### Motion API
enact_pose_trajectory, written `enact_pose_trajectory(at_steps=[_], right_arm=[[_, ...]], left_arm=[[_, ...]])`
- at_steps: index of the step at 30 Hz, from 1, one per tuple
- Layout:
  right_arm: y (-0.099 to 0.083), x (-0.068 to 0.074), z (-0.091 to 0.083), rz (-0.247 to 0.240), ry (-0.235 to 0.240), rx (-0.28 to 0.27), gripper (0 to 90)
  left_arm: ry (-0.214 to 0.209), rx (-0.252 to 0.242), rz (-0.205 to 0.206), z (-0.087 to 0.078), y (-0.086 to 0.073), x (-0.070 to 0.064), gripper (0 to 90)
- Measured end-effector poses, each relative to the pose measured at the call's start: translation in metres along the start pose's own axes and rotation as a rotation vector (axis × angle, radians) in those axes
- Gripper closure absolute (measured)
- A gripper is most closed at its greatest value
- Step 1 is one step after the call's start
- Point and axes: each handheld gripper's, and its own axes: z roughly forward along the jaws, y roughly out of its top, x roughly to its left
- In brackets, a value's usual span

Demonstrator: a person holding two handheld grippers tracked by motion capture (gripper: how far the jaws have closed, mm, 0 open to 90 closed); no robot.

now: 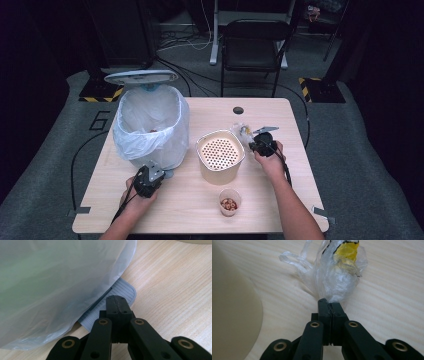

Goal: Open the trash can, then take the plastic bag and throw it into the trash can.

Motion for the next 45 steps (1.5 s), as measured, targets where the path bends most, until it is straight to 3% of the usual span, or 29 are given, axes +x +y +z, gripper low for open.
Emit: enact_pose_trajectory(at_steps=[17, 20, 25, 30, 31, 32, 36, 38, 41, 45], right_arm=[[-0.062, 0.006, -0.057, 0.042, 0.003, 0.008, 89.5], [-0.071, 0.007, -0.068, 0.063, 0.022, 0.011, 89.4], [-0.079, 0.007, -0.079, 0.049, 0.026, 0.010, 89.4], [-0.085, 0.012, -0.086, 0.074, 0.012, 0.017, 88.8], [-0.087, 0.009, -0.086, 0.048, 0.021, 0.013, 88.2], [-0.087, 0.010, -0.087, 0.058, 0.026, 0.017, 87.0], [-0.089, 0.008, -0.089, 0.069, 0.026, 0.003, 67.2], [-0.089, 0.008, -0.093, 0.104, 0.021, -0.008, 53.9], [-0.082, 0.008, -0.100, 0.100, -0.018, -0.064, 40.1], [-0.070, 0.007, -0.101, 0.093, -0.029, -0.092, 33.7]], left_arm=[[-0.001, 0.001, -0.001, 0.000, 0.000, 0.000, 90.0], [0.001, -0.003, -0.009, 0.000, 0.000, -0.001, 90.0], [-0.007, 0.015, 0.003, -0.001, 0.001, 0.001, 90.0], [0.000, 0.001, -0.002, 0.000, 0.000, 0.000, 90.0], [0.000, 0.002, -0.002, 0.000, 0.000, 0.000, 90.0], [-0.002, 0.000, -0.007, 0.000, 0.000, 0.000, 90.0], [-0.012, 0.017, 0.003, -0.001, 0.001, 0.001, 90.0], [-0.005, 0.014, 0.001, -0.001, 0.001, 0.001, 90.0], [-0.006, 0.006, 0.001, 0.000, 0.001, 0.001, 90.0], [-0.007, 0.013, 0.004, -0.001, 0.001, 0.001, 90.0]])
